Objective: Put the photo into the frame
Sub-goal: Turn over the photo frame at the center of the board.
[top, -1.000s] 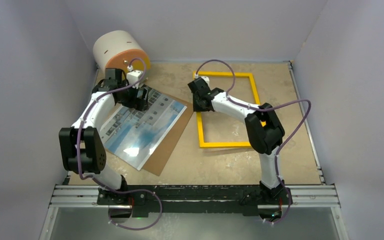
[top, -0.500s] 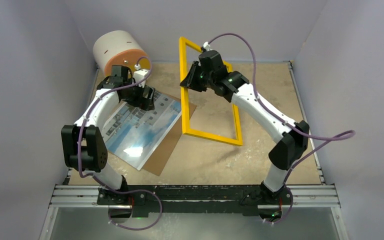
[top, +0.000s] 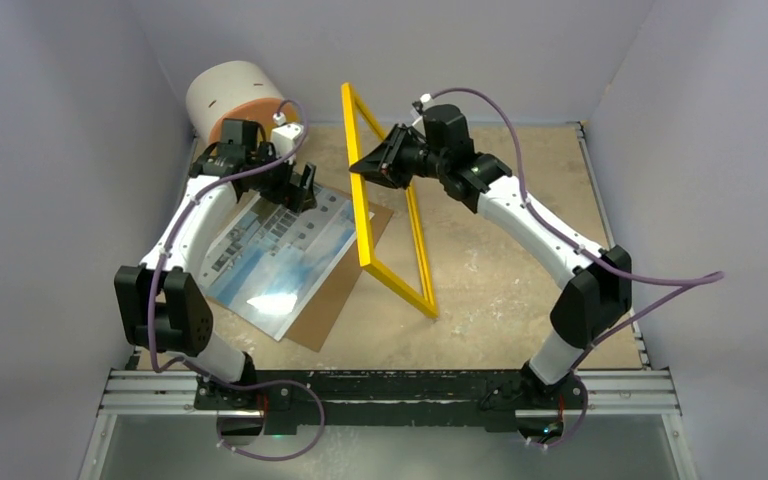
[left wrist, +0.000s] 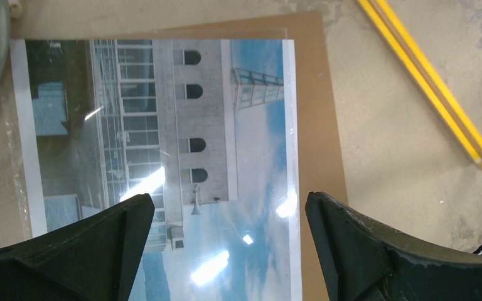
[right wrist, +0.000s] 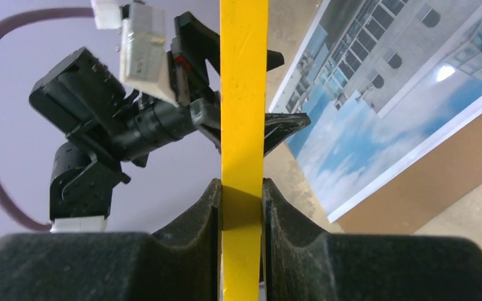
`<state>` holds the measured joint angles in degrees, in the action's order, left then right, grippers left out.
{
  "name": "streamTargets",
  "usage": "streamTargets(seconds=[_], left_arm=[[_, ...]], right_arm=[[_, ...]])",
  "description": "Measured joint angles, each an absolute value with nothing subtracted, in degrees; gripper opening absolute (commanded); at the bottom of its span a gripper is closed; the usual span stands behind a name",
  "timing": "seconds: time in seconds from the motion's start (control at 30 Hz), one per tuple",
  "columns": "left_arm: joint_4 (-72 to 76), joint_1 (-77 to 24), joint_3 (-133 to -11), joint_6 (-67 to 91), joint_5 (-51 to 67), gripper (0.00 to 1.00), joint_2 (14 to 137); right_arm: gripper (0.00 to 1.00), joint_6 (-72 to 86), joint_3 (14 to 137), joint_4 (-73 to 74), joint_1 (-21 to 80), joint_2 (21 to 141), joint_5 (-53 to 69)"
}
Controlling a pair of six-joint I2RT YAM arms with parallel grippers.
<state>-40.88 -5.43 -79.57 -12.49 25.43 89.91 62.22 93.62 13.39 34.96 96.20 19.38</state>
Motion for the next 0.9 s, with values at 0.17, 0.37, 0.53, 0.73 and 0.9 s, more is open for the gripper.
streamTargets(seconds=[0.17,0.37,0.53,0.73,0.9], left_arm=[[-40.2,-7.7,-81.7,-11.4,25.6,1.00,88.8],[-38.0,-12.3,-86.1,-9.0,25.1,1.00,89.0],[-35.7,-18.0,-93.3,-7.4,22.9,1.00,91.4],[-33.9,-23.8,-99.1,-6.1,18.0,1.00,96.2],[-34.0,-27.1,-102.8,-5.6,15.1,1.00,99.9]], right_arm=[[0.00,67.8,85.7,2.7,32.2,93.9,25.5],[0.00,76.2,75.4,-13.0,28.5,90.2,32.3],[0.21,79.1,73.6,-17.0,26.0,89.8,35.8],[0.57,77.3,73.5,-15.9,23.7,89.6,39.7],[0.68,70.3,74.0,-8.8,21.2,87.3,40.7]])
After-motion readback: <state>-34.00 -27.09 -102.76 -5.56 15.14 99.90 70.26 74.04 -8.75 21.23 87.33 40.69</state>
